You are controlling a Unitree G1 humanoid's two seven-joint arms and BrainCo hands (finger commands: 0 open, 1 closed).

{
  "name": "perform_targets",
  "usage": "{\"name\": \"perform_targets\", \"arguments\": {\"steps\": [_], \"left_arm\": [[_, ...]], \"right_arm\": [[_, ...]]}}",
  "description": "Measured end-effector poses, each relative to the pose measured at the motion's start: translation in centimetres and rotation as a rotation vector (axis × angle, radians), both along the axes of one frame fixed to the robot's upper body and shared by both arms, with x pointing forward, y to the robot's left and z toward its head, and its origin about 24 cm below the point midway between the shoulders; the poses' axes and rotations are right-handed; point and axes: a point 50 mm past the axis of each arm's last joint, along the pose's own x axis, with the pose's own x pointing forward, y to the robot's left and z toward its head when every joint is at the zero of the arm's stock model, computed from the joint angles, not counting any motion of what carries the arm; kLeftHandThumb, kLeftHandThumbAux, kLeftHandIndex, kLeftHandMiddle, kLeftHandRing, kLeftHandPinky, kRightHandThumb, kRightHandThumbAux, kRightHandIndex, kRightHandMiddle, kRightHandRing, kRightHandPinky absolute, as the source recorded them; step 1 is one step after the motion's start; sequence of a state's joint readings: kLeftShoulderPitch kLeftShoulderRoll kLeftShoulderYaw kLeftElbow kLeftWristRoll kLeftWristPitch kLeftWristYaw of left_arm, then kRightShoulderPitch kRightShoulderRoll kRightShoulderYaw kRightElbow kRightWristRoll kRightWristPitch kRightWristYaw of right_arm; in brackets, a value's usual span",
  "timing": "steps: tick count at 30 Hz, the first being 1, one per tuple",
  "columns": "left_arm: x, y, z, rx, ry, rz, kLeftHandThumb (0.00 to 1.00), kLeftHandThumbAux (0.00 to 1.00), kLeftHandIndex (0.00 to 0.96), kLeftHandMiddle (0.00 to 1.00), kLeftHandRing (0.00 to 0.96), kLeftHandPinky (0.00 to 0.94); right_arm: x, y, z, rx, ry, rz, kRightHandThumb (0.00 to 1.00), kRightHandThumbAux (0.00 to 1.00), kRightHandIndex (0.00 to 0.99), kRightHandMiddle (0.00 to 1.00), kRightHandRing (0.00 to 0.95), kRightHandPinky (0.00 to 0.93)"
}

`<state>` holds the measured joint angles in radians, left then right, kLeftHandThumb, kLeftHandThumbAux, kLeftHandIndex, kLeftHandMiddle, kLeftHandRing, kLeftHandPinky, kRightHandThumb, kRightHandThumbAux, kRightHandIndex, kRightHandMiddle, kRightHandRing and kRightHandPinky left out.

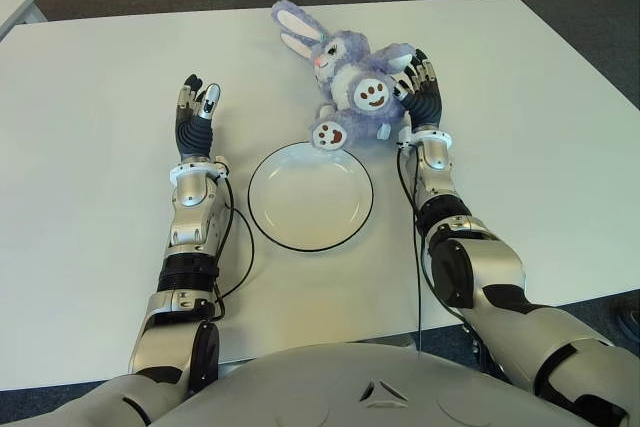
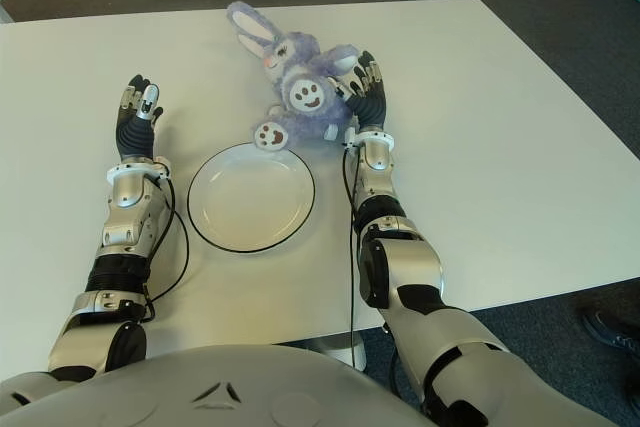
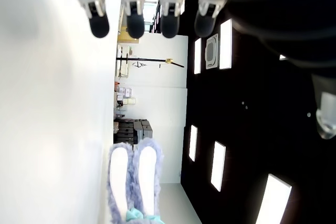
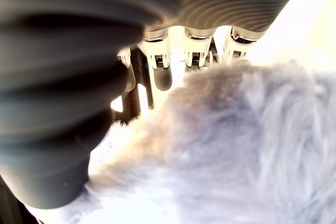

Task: Put the doll into the plate.

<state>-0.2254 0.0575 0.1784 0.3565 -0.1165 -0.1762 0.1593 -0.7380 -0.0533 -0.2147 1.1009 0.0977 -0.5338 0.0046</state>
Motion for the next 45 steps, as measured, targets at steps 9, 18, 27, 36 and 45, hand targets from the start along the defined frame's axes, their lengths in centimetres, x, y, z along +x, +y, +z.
{"name": "perform_targets", "arguments": {"steps": [9, 18, 27, 36, 45], "left_arm": [[0.00, 0.00, -0.04, 0.000, 0.002, 0.000, 0.000, 0.423, 0.000, 0.004, 0.000, 0.000], [0.00, -0.01, -0.04, 0.001, 0.002, 0.000, 0.000, 0.415, 0.000, 0.005, 0.000, 0.000], [0.00, 0.00, -0.04, 0.001, 0.002, 0.000, 0.000, 0.415, 0.000, 0.004, 0.000, 0.000], [0.00, 0.00, -0.05, 0.001, 0.002, 0.000, 0.000, 0.421, 0.000, 0.005, 0.000, 0.000], [-0.01, 0.00, -0.10, 0.000, 0.004, 0.000, 0.000, 0.423, 0.000, 0.005, 0.000, 0.000]], "right_arm": [[0.02, -0.02, 0.06, 0.003, -0.003, -0.001, 0.092, 0.818, 0.064, 0.061, 0.058, 0.080], [0.03, -0.05, 0.13, 0.005, -0.006, -0.002, 0.102, 0.816, 0.062, 0.060, 0.057, 0.079], [0.03, -0.07, 0.17, 0.005, -0.008, -0.003, 0.105, 0.813, 0.056, 0.057, 0.054, 0.072], [0.01, -0.19, 0.25, 0.012, -0.014, -0.007, 0.127, 0.813, 0.059, 0.058, 0.054, 0.075], [-0.08, -0.39, 0.42, 0.020, -0.031, -0.013, 0.133, 0.807, 0.057, 0.053, 0.051, 0.072]]}}
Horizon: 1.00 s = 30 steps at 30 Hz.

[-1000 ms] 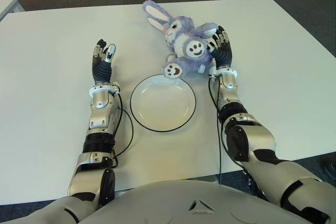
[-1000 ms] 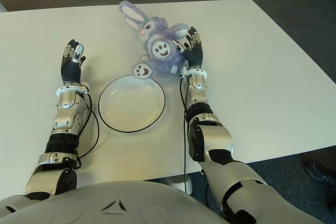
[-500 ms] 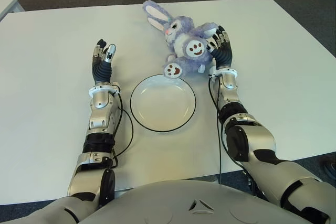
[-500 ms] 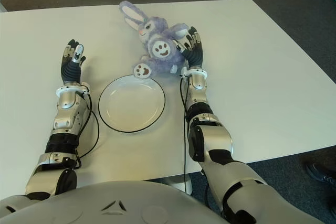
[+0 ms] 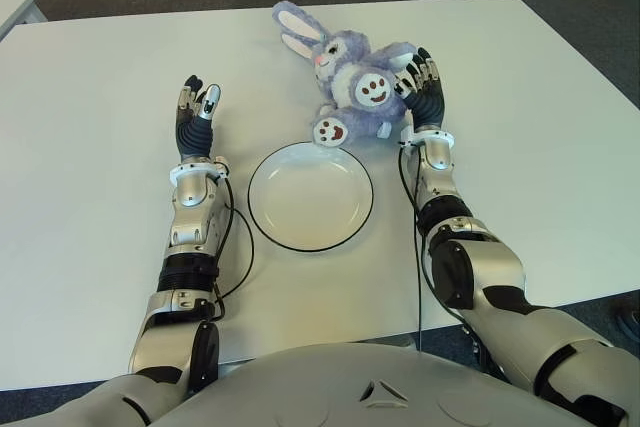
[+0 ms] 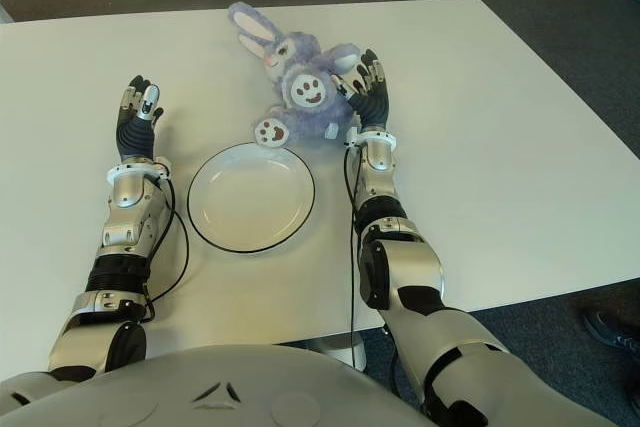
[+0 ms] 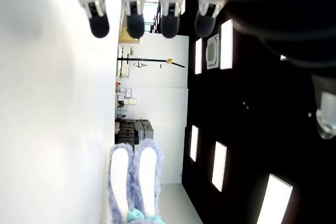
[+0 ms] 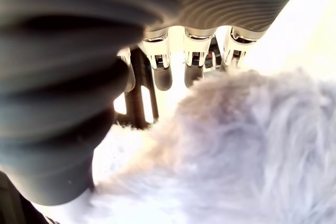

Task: Put the doll into the plate.

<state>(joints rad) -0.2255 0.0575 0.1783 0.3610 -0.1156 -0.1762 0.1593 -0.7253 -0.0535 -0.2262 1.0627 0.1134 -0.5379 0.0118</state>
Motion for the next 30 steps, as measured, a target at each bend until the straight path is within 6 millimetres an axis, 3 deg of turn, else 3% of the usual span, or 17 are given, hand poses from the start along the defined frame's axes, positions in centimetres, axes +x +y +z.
{"name": "perform_targets", "arguments": {"steps": [18, 30], "left_arm": [[0.00, 0.01, -0.03, 0.000, 0.001, 0.000, 0.000, 0.418, 0.000, 0.000, 0.000, 0.000], [0.03, 0.09, -0.19, 0.002, 0.010, 0.001, 0.000, 0.412, 0.000, 0.006, 0.000, 0.000]], "right_arm": [[-0.10, -0.26, 0.30, 0.015, -0.027, -0.003, 0.120, 0.797, 0.058, 0.049, 0.051, 0.079], [-0.16, -0.40, 0.57, 0.009, -0.045, -0.001, 0.024, 0.736, 0.038, 0.040, 0.018, 0.000]]}}
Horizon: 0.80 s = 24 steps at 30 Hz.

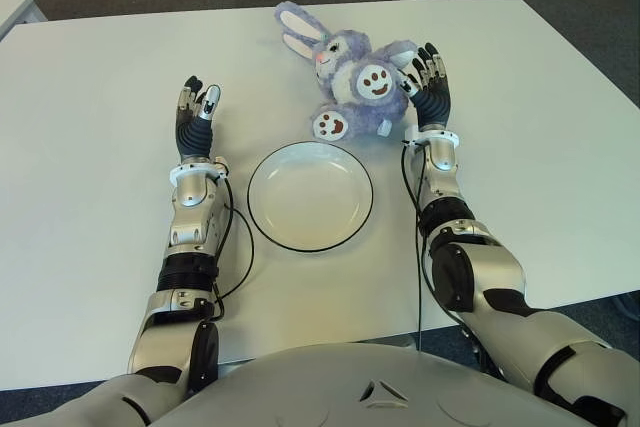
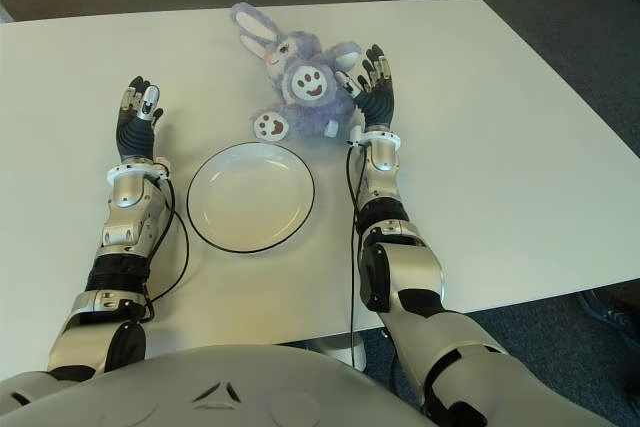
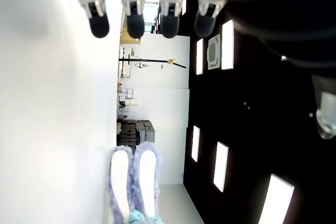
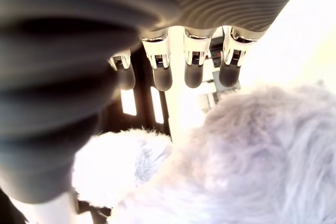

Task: Put the doll into the plate.

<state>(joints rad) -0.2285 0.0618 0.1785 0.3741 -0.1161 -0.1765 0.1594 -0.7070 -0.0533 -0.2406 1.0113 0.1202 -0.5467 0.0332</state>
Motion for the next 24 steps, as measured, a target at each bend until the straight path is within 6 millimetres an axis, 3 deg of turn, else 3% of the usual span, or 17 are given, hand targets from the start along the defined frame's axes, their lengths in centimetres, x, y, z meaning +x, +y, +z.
{"name": "perform_targets", "arguments": {"steps": [24], "left_arm": [[0.18, 0.00, -0.01, 0.001, -0.008, 0.000, 0.000, 0.412, 0.000, 0.011, 0.000, 0.000]], "right_arm": [[-0.16, -0.27, 0.44, -0.035, -0.027, 0.004, 0.057, 0.737, 0.043, 0.039, 0.016, 0.021]]}}
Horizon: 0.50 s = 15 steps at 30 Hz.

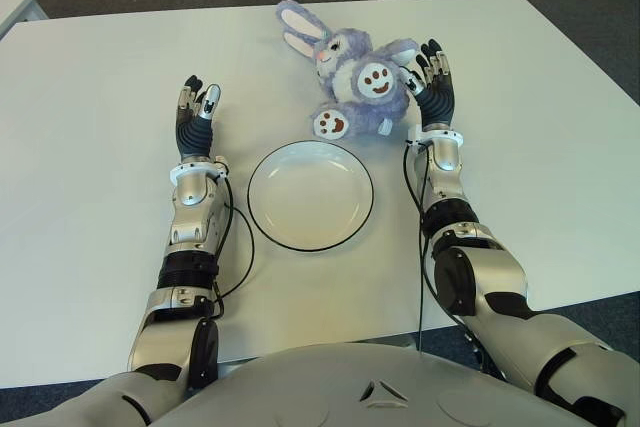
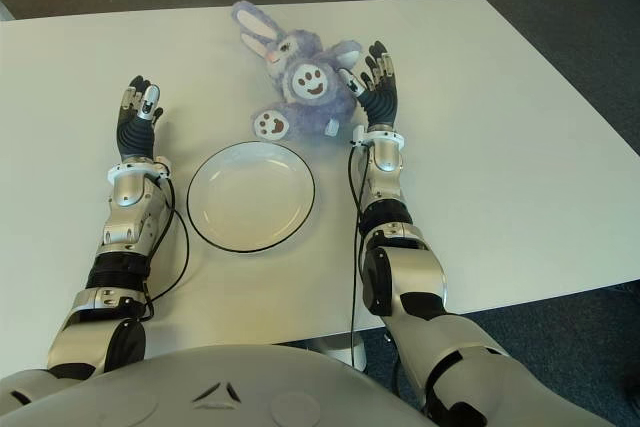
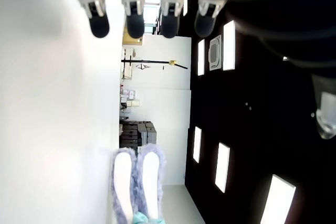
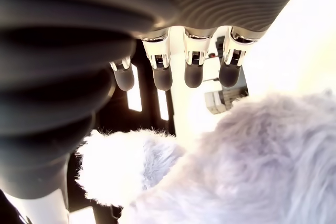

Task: Put the doll into the plate.

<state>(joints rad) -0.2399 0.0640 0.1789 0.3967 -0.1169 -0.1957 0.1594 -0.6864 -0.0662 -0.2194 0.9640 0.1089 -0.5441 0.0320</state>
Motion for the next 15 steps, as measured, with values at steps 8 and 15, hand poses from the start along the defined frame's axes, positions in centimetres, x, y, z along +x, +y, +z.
{"name": "perform_targets", "arguments": {"steps": [8, 15], "left_arm": [[0.02, -0.01, 0.02, -0.001, -0.001, 0.000, 0.000, 0.414, 0.000, 0.015, 0.000, 0.000], [0.02, -0.01, 0.03, -0.001, -0.001, 0.000, 0.000, 0.416, 0.000, 0.014, 0.000, 0.000]], "right_arm": [[-0.05, -0.22, 0.14, 0.003, -0.009, -0.002, 0.063, 0.740, 0.037, 0.032, 0.015, 0.006], [-0.11, -0.56, 0.27, -0.021, -0.016, -0.001, 0.061, 0.719, 0.028, 0.024, 0.001, 0.000]]}}
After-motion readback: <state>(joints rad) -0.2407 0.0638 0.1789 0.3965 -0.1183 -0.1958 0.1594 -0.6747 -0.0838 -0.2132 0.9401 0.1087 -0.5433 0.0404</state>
